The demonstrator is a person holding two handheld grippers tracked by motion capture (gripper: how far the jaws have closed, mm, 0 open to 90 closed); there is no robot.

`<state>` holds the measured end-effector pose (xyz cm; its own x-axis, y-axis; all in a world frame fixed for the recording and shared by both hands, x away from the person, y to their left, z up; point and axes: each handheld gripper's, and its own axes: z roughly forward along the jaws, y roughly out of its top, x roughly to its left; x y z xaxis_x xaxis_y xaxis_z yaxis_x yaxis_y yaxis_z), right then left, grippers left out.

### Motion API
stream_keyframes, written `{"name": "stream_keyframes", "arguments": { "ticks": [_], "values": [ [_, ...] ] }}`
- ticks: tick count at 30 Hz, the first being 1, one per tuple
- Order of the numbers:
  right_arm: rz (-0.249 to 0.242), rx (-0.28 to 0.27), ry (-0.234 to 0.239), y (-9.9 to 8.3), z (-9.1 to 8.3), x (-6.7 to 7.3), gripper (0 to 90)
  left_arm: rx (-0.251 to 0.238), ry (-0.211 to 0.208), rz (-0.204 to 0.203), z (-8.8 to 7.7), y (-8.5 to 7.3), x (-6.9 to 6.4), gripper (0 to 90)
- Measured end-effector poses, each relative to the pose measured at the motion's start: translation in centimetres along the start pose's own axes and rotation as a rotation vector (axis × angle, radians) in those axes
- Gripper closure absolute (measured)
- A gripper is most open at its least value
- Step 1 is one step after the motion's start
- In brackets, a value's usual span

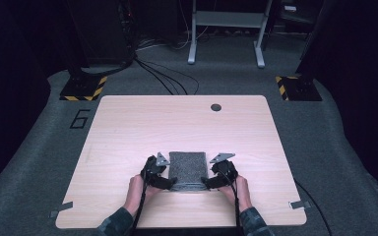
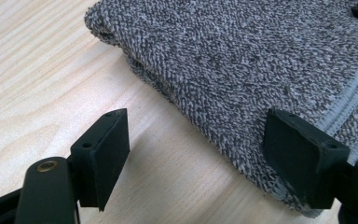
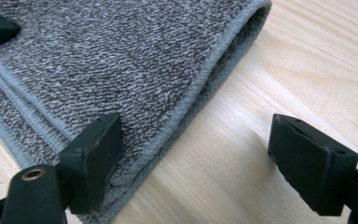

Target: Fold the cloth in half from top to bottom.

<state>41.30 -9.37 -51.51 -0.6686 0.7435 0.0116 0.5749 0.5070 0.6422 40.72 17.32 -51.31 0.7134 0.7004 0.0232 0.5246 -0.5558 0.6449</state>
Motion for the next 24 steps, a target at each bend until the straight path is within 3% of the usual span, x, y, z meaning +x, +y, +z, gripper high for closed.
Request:
{"name": "stream_keyframes", "arguments": {
  "ticks": [3, 10, 14, 22, 24],
  "values": [
    [-0.006, -0.009, 0.009, 0.0, -0.3, -0.1, 17.3, -0.005, 0.002, -0.017, -0.1, 0.0, 0.4, 17.6],
    [0.050, -0.076, 0.002, -0.4, -2.1, -1.1, 16.0, -0.048, 0.016, -0.050, -1.9, -0.3, 1.5, 14.6],
    [0.088, -0.094, -0.029, -1.3, -3.4, -2.2, 15.8, -0.054, 0.058, -0.067, -3.0, -1.2, 2.6, 13.6],
    [0.143, -0.094, -0.099, -3.8, -4.9, -4.7, 15.1, -0.034, 0.144, -0.143, -4.6, -4.2, 5.4, 12.5],
    [0.153, -0.088, -0.123, -4.9, -5.3, -5.6, 14.9, -0.049, 0.178, -0.167, -4.9, -5.2, 6.0, 12.1]
  ]
}}
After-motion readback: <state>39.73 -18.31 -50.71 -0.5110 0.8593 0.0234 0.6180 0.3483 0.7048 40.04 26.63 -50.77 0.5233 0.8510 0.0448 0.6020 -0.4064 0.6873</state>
